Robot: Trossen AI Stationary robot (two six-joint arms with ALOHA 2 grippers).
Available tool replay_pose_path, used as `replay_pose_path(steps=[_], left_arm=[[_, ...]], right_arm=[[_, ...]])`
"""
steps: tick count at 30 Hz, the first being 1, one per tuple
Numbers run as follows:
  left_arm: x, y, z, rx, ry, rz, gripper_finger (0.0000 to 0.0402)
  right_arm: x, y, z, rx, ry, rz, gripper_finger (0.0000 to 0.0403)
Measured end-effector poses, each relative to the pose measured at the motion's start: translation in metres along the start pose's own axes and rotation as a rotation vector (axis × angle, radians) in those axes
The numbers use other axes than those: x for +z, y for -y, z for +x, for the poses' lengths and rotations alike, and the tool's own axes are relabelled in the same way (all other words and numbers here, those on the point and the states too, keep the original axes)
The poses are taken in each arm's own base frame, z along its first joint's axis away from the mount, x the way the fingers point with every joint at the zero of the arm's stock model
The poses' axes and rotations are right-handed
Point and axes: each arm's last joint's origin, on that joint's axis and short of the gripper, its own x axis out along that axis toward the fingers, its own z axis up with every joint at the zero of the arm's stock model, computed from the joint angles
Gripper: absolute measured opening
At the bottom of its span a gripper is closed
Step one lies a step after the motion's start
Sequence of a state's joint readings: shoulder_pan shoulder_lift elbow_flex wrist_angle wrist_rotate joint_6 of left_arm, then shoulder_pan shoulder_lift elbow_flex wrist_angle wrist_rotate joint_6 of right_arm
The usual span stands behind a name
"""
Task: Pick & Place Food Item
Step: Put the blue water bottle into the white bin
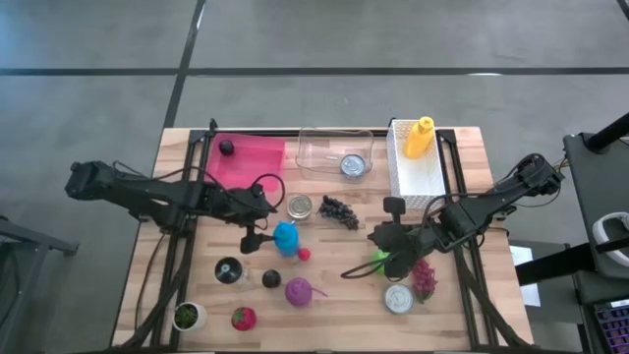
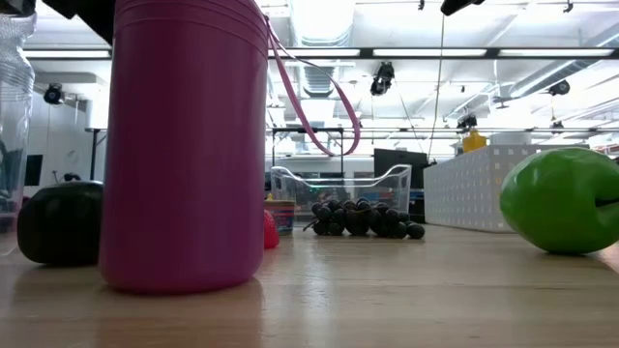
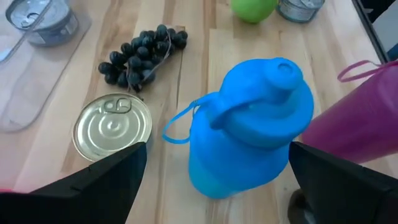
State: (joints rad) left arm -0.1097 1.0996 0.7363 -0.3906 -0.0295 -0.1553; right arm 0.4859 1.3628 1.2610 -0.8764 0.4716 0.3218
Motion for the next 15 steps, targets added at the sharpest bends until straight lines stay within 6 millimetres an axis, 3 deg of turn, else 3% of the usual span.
replay_pose_path(steps=[15], left_arm=[[-0.0029,0.0006,0.0061,-0.031,0.041,-0.010,0.0398]], right_arm=[[0.0001,0.0000,-0.0001,0.000,0.001,0.000,0.0008]])
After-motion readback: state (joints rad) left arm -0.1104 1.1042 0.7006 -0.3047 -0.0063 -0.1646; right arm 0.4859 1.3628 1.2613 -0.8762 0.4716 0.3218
